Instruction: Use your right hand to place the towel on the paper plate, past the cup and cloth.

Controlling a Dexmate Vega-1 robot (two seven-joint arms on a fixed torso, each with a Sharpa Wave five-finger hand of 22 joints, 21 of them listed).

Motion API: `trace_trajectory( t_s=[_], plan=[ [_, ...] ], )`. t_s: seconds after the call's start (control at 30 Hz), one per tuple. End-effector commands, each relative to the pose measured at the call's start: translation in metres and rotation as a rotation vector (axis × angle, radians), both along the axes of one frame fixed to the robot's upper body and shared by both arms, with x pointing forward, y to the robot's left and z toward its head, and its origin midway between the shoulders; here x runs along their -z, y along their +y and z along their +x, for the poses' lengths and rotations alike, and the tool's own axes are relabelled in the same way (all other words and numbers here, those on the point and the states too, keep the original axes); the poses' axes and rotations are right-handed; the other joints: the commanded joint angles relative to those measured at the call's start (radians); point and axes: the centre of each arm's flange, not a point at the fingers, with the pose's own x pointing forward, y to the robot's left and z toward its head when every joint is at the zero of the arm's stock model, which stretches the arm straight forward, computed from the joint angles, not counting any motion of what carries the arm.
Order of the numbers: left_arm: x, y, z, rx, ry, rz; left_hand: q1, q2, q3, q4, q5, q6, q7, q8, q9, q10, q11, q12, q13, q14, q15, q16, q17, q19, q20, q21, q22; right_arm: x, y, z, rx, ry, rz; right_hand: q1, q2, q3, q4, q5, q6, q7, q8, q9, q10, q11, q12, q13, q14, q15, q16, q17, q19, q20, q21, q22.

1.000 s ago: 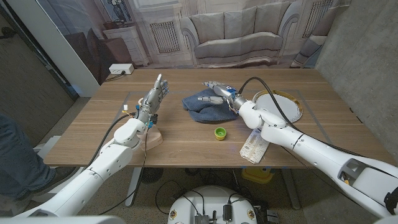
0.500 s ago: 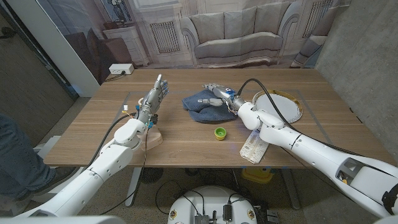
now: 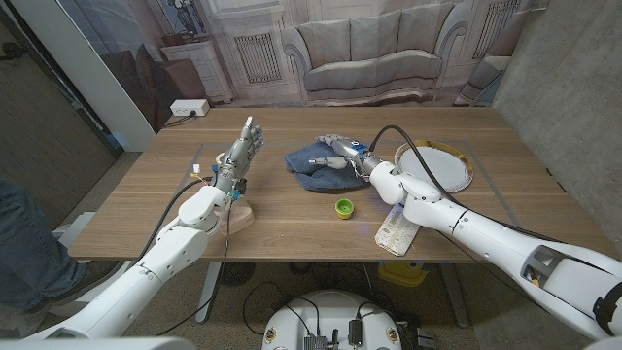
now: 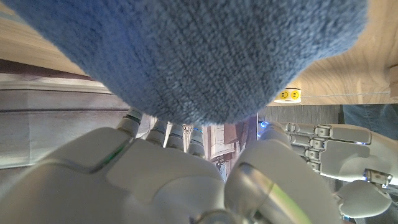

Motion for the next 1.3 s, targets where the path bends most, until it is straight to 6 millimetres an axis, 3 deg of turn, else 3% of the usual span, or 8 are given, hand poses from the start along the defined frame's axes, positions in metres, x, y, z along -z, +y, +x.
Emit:
trace_trajectory(
  t_s=[0.03, 0.83, 1.2, 1.3],
  plan=[
    [-0.001, -0.001, 0.001, 0.003, 0.002, 0.004, 0.003, 0.004, -0.006, 0.002, 0.006, 0.009, 0.003, -0.001, 0.006, 0.005, -0.002, 0.004, 0.004, 0.003, -0.001, 0.004, 0.004, 0.006, -0.033, 0.003, 0.005, 0.007, 0.000, 0.005, 0.005, 0.028, -0.004, 0.003, -0.004, -0.005, 0.000, 0.004, -0.005, 0.003, 0.002, 0.005, -0.008, 0.000, 0.004, 0.006, -0.003, 0.001, 0.005, 0.001, 0.003, 0.007, -0.005, 0.006],
    [0.000, -0.003, 0.003, 0.003, 0.013, 0.000, 0.006, 0.008, -0.010, 0.001, 0.005, 0.010, 0.003, -0.002, 0.006, 0.004, -0.001, 0.003, 0.004, 0.003, 0.000, 0.003, 0.004, 0.005, -0.031, 0.002, 0.005, 0.020, -0.005, 0.008, 0.022, 0.071, -0.036, 0.021, -0.003, -0.001, -0.013, 0.009, -0.014, -0.002, 0.003, 0.006, -0.015, 0.000, 0.007, 0.007, 0.008, 0.005, 0.010, -0.001, 0.031, 0.007, -0.007, 0.006],
    [0.001, -0.004, 0.004, 0.005, 0.014, -0.001, 0.007, 0.009, -0.011, 0.001, 0.005, 0.010, 0.003, -0.002, 0.006, 0.005, 0.001, 0.003, 0.004, 0.002, 0.000, 0.003, 0.004, 0.006, -0.027, 0.003, 0.006, 0.019, -0.008, 0.009, 0.037, 0.070, -0.058, 0.077, 0.006, 0.016, -0.046, 0.014, 0.019, -0.011, 0.020, 0.008, 0.011, 0.001, 0.022, 0.009, 0.060, -0.001, 0.023, -0.002, 0.124, 0.005, 0.007, 0.008],
    [0.001, -0.004, 0.005, 0.006, 0.015, -0.002, 0.007, 0.009, -0.012, 0.001, 0.005, 0.010, 0.002, -0.002, 0.006, 0.004, 0.001, 0.003, 0.004, 0.002, 0.001, 0.003, 0.004, 0.005, -0.026, 0.003, 0.006, 0.018, -0.008, 0.008, 0.053, 0.064, -0.069, 0.124, 0.004, 0.027, -0.076, 0.023, 0.031, -0.010, 0.023, 0.010, 0.047, 0.003, 0.037, 0.010, 0.096, -0.011, 0.026, -0.002, 0.195, 0.005, 0.017, 0.007]
  ],
)
